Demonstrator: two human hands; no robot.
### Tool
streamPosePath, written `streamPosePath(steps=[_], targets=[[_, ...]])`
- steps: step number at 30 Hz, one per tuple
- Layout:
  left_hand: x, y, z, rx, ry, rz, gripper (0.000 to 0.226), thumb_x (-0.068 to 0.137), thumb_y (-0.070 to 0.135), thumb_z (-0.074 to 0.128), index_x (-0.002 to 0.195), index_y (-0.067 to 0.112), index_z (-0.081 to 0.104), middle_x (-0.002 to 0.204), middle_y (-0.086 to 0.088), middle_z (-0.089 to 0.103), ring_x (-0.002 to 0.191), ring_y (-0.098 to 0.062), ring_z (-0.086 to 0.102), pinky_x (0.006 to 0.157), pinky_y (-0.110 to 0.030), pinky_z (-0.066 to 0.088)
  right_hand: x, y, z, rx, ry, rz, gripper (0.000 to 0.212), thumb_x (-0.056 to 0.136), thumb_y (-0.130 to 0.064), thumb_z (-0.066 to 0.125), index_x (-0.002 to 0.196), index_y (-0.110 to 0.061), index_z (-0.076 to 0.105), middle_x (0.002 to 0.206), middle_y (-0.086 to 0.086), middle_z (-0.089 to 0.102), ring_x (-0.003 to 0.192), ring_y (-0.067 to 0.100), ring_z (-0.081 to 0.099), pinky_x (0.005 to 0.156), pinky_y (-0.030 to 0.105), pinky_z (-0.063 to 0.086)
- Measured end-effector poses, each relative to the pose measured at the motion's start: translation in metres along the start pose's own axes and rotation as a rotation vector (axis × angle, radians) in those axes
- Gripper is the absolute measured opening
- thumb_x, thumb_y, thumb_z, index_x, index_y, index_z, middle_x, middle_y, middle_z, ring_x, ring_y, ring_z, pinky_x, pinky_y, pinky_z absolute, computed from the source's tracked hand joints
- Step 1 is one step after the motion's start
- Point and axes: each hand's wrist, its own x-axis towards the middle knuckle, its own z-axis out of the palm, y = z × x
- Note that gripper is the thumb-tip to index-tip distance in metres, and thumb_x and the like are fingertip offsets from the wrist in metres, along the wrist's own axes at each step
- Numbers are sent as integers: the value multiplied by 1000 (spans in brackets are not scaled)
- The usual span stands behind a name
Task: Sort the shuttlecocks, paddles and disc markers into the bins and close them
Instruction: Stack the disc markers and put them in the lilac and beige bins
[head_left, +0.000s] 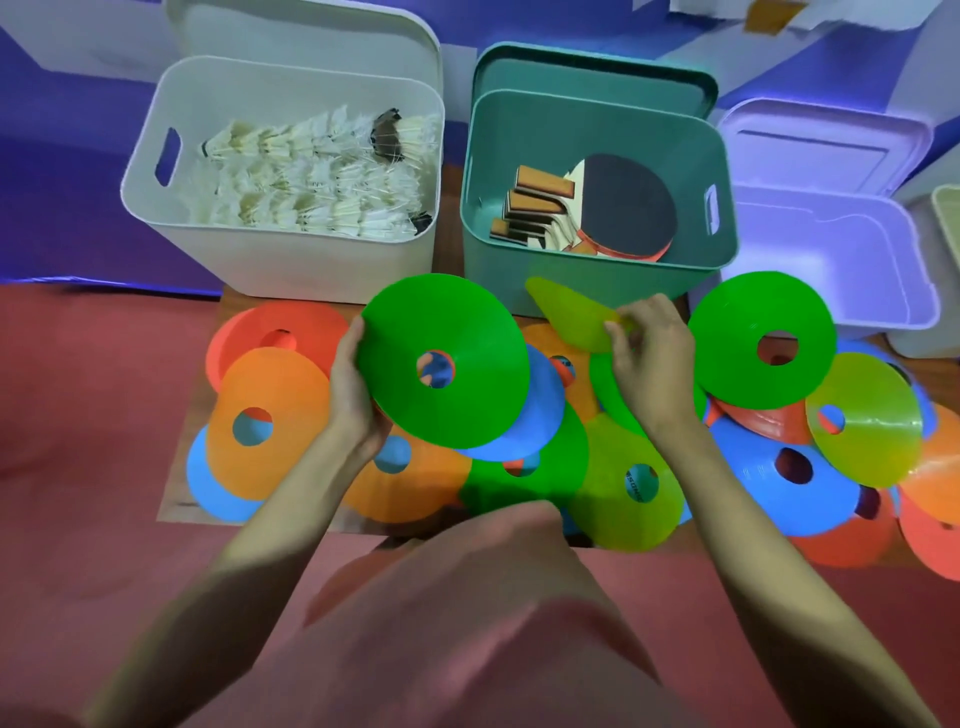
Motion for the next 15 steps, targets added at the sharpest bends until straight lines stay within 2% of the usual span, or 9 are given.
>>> streamPosePath(steps=[2, 3, 7, 10, 13, 15], targets=[[0, 0, -1, -2, -1, 2, 45, 99, 38, 36, 95, 18, 75, 105, -6, 72, 97, -23, 67, 92, -37, 51, -16, -22, -12, 144, 64, -115, 3, 86, -1, 63, 85, -2, 65, 81, 3, 49, 66, 13, 46, 64, 10, 33], [-1, 0, 1, -1, -2, 0, 46, 100, 38, 35, 94, 18, 76, 104, -5, 73, 95, -22, 68, 90, -35, 52, -25, -30, -15, 210, 62, -173, 5, 86, 1, 63, 85, -2, 66, 82, 3, 51, 68, 10, 46, 67, 9, 35], [-2, -5, 4, 37, 13, -50, 43, 99, 38, 35, 97, 19, 73, 102, -4, 73, 93, -21, 68, 82, -32, 55, -57, -35, 0, 396, -120, -362, 16, 89, 0, 56, 96, 2, 70, 96, 13, 59, 83, 18, 56, 76, 23, 45], [-2, -10, 0, 47, 19, -95, 42, 99, 37, 34, 93, 18, 71, 94, -3, 73, 90, -23, 66, 75, -32, 56, -66, -30, 17, 412, -278, -450, 24, 93, -9, 51, 100, 1, 72, 101, 15, 62, 82, 23, 57, 76, 24, 44], [-5, -7, 1, 1, -14, -125, 48, 97, 40, 34, 85, 18, 75, 94, -6, 72, 87, -23, 68, 82, -35, 52, -64, -28, 25, 369, -364, -460, 22, 91, -8, 52, 98, -1, 73, 99, 14, 63, 76, 23, 55, 72, 23, 42], [-6, -3, 1, -54, -5, -150, 49, 96, 47, 36, 97, 16, 73, 108, -11, 70, 99, -28, 66, 92, -38, 49, -61, -28, 26, 350, -401, -456, 22, 91, -7, 52, 96, -2, 73, 99, 13, 63, 76, 20, 52, 73, 18, 40]])
